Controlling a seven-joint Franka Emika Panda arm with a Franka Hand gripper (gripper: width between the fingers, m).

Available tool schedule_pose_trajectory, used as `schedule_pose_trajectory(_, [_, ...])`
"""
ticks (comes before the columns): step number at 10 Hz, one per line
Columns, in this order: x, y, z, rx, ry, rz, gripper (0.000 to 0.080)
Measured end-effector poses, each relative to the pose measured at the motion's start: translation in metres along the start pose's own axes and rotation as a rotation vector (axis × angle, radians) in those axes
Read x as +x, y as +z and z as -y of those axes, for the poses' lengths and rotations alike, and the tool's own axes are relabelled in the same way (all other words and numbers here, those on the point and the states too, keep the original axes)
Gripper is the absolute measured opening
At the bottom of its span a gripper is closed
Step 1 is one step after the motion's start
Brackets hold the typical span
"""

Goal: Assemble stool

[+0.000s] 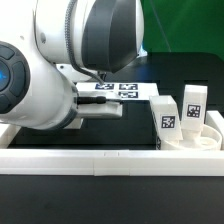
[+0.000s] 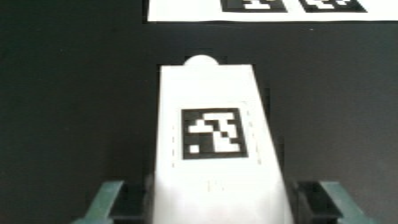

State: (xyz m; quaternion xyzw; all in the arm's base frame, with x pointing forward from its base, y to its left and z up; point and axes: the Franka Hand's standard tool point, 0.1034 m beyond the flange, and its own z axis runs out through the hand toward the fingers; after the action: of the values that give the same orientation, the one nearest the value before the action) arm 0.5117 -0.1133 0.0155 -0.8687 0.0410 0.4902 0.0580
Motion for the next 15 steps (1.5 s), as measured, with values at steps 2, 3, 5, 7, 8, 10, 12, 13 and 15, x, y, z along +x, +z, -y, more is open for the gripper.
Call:
schedule_pose_trajectory(2, [-0.001, -0.002, 0.006, -0.004, -0.005, -0.004, 0.0337])
schedule_pose_trajectory(3, [-0.002, -0.006, 0.012, -0.009, -0.002, -0.009, 0.0337])
schedule_pose_trajectory(5, [-0.016, -0.022, 0.039, 0.003, 0.043, -0.034, 0.0337])
schedule_pose_trajectory(7, [-0.032, -0.036, 0.054, 0.018, 0.009, -0.062, 0.0337])
schedule_pose_trajectory(8, [-0.031, -0.035, 0.054, 0.018, 0.009, -0.062, 0.0337])
schedule_pose_trajectory(10, [-0.026, -0.039, 0.053, 0.015, 0.009, -0.096, 0.0337])
schedule_pose_trajectory(12, [-0.022, -0.056, 0.062, -0.001, 0.001, -0.212, 0.0337])
schedule_pose_trajectory(13, [-0.034, -0.062, 0.069, -0.004, 0.000, -0.264, 0.0337])
schedule_pose_trajectory(15, [-0.060, -0.083, 0.087, 0.018, 0.012, -0.400, 0.0337])
